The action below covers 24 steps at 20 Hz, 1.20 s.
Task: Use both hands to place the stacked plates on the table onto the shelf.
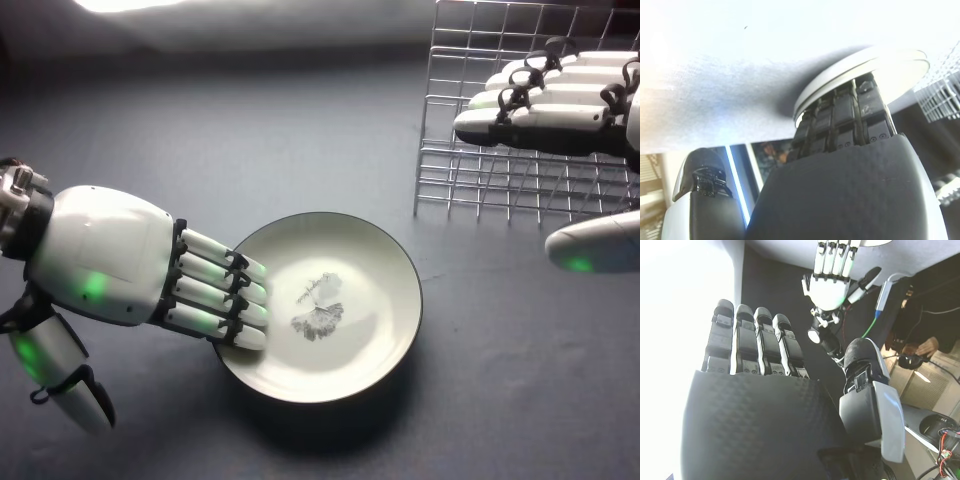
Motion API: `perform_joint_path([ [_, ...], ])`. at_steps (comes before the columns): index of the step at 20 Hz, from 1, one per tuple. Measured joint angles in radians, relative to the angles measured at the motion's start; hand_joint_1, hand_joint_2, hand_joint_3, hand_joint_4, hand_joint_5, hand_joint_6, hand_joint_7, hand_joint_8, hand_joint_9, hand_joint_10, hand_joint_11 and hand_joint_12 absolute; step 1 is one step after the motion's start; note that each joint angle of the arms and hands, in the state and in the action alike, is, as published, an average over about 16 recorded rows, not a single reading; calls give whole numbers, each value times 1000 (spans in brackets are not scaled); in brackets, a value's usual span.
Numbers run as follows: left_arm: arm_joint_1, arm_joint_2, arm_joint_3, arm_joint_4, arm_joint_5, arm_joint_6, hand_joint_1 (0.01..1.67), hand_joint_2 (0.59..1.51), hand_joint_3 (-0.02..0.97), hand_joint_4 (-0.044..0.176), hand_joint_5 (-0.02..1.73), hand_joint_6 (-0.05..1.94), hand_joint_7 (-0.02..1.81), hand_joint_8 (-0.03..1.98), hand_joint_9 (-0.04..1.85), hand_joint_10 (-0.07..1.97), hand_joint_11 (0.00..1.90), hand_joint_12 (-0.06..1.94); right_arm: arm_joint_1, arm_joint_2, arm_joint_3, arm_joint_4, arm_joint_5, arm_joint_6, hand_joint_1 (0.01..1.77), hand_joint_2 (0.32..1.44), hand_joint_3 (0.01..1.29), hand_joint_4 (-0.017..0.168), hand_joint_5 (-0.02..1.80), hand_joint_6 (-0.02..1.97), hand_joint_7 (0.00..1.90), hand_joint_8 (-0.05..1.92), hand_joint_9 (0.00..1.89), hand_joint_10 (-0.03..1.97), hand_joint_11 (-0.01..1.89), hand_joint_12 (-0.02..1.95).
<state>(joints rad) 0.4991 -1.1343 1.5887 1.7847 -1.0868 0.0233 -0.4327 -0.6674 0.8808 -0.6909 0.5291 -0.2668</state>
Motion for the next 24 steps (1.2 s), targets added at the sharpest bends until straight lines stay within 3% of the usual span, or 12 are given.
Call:
perform_joint_path([
  [16,12,-64,-54,-51,42,22,14,1054,15,-8,-9,-27,-11,-20,-13,-14,18,-10,-27,-1,3,-17,44,-6,40,1278,23,-1,40,29,44,3,25,9,20,147],
  [20,8,-83,-58,-71,54,23,14,1054,15,-7,-10,-25,-12,-22,-15,-19,18,-14,-45,-11,32,-69,97,-7,108,1262,22,-1,34,29,39,3,26,9,20,197],
  [24,1,-99,-62,-85,65,24,14,1054,15,-6,-9,-23,-11,-23,-15,-20,17,-14,-70,-40,92,-135,190,-7,217,1234,22,0,25,30,32,3,26,10,19,219],
])
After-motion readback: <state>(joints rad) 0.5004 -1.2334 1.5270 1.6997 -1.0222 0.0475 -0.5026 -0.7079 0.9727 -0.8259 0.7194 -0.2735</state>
